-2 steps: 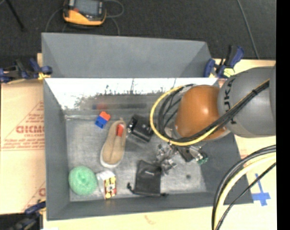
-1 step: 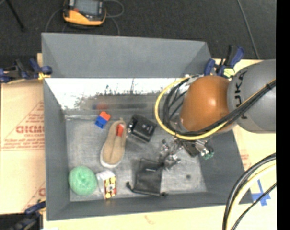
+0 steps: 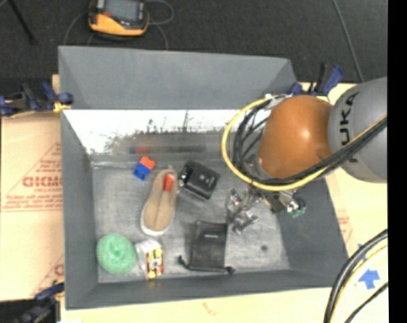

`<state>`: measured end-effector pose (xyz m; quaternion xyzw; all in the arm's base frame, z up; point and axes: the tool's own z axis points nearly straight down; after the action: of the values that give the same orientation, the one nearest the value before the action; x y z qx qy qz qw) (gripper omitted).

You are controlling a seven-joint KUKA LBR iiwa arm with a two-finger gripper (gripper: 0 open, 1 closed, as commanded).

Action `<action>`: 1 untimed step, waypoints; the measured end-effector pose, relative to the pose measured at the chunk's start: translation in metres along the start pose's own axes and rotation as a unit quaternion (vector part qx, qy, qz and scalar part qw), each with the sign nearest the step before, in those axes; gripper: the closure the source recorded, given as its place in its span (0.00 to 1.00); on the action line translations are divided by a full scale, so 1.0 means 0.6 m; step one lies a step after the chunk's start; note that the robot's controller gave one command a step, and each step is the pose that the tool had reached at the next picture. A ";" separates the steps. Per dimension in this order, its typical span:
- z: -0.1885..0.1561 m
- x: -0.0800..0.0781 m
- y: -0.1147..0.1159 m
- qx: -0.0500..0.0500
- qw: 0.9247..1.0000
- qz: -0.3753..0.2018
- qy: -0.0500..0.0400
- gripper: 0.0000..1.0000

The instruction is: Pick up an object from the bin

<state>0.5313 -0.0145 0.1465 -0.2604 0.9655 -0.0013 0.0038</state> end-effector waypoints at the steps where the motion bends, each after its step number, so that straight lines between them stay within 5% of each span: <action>1: -0.040 0.000 -0.010 -0.002 1.000 0.010 0.003 1.00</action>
Offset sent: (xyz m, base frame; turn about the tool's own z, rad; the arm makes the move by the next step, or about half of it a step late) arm -0.0036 -0.0093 0.1620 -0.0167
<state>0.5339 -0.0199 0.1703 -0.2511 0.9680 0.0000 0.0001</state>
